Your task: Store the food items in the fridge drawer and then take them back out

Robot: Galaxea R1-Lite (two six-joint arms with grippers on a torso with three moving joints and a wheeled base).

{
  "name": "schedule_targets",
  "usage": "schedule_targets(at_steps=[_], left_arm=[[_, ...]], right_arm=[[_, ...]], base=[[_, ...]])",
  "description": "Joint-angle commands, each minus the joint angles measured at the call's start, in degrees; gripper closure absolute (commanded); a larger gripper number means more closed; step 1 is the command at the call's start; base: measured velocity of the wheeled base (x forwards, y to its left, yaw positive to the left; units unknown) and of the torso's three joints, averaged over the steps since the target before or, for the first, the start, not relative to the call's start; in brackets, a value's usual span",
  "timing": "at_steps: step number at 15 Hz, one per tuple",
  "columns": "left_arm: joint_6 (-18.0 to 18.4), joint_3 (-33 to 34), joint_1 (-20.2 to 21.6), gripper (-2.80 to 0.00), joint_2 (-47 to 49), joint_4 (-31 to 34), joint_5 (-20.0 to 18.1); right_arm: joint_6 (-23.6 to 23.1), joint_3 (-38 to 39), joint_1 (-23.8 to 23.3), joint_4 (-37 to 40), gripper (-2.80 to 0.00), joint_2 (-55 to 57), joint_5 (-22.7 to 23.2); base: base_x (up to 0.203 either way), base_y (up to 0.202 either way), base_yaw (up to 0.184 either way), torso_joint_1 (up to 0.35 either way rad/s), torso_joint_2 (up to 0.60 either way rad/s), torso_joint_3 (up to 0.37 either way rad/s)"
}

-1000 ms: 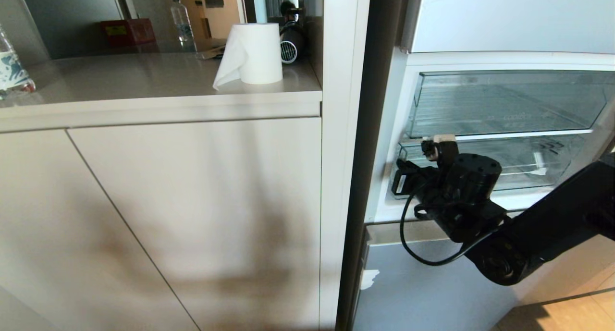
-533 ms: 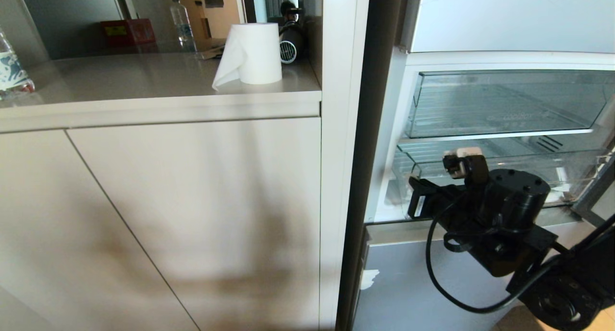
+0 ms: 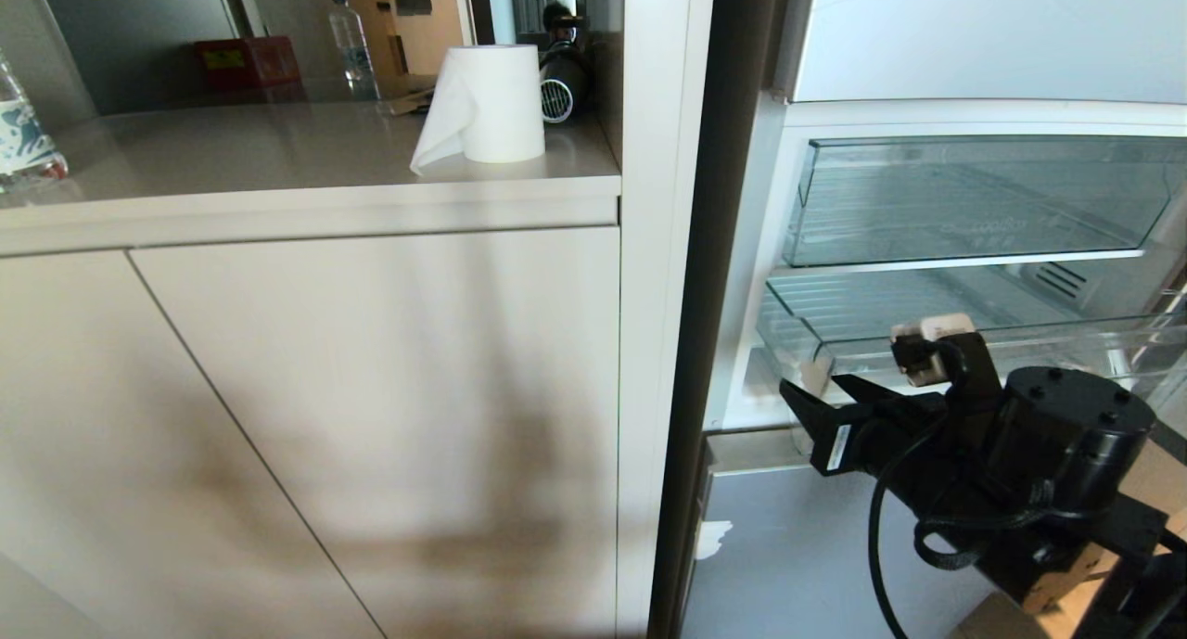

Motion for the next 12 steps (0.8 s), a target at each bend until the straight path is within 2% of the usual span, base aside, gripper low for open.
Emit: schedule_targets(at_steps=[1,5,7,8,10,12], left_arm=[[0.0,0.0,0.0,0.00,0.0,0.0,0.0],[0.0,0.0,0.0,0.00,0.0,0.0,0.0],[0.0,0.0,0.0,0.00,0.0,0.0,0.0],[0.0,0.0,0.0,0.00,0.0,0.0,0.0],[0.0,0.0,0.0,0.00,0.0,0.0,0.0],[0.0,0.0,0.0,0.00,0.0,0.0,0.0]], right_arm=[[0.0,2.1,0.9,1.1,-2.80,-6.2,-0.7],[0.9,5.8,1.4,11.1,-2.80,-17.4,-1.2],[1.0,3.7,-1.2,19.0,-2.80,-23.0,-1.3],[1.0,0.9,-5.0,24.5,0.00,-24.2,-1.1],[1.1,-9.2,-14.4,38.4,0.00,-24.7,1.5],[1.1,-19.4,-22.8,48.4,0.00,-22.4,6.6]], base=[[0.000,0.000,0.000,0.000,0.00,0.000],[0.000,0.000,0.000,0.000,0.00,0.000],[0.000,0.000,0.000,0.000,0.00,0.000],[0.000,0.000,0.000,0.000,0.00,0.000],[0.000,0.000,0.000,0.000,0.00,0.000],[0.000,0.000,0.000,0.000,0.00,0.000]])
